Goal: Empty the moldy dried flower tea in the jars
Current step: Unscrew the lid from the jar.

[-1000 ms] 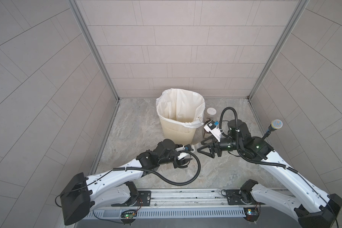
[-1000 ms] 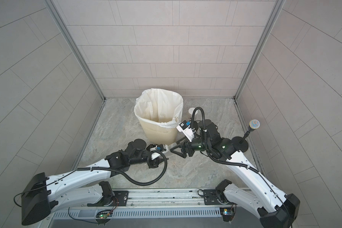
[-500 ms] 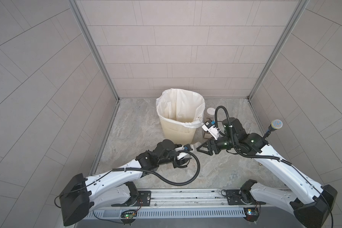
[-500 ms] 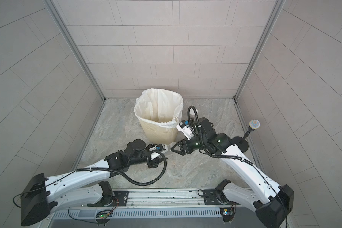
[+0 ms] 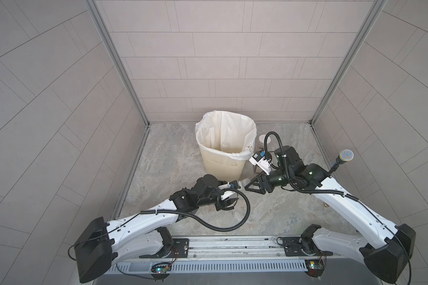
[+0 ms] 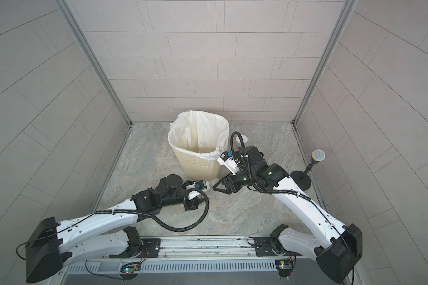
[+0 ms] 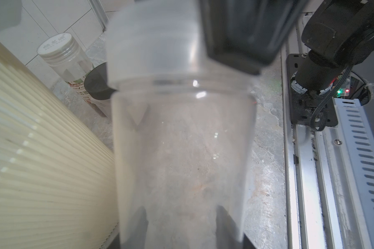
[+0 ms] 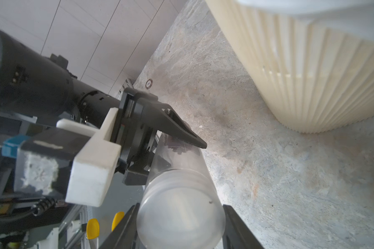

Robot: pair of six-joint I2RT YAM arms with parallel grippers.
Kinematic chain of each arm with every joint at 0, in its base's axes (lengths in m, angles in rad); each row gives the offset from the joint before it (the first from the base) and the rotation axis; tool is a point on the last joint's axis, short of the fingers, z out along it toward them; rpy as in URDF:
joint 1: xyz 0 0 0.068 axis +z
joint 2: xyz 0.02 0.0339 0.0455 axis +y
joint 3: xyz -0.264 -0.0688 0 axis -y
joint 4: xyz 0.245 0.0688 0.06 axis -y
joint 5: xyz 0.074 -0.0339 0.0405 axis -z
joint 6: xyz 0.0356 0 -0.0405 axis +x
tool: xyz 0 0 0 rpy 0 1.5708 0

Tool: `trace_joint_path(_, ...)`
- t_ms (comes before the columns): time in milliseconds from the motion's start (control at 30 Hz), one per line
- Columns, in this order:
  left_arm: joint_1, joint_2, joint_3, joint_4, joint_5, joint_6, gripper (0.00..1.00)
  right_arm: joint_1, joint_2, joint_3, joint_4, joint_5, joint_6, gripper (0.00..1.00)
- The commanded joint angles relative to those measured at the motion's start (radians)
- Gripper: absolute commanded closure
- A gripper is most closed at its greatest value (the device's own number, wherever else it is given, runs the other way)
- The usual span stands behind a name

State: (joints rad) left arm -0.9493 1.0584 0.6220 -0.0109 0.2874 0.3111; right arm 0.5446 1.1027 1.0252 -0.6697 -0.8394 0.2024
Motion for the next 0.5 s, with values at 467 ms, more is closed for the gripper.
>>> trace_joint_path(467,0.052,-0.049,0.021,-0.05,0.162,-0.028,0.58,-0.043,-0.059,-0.045,0.11,-0.09,-0.57,0.77)
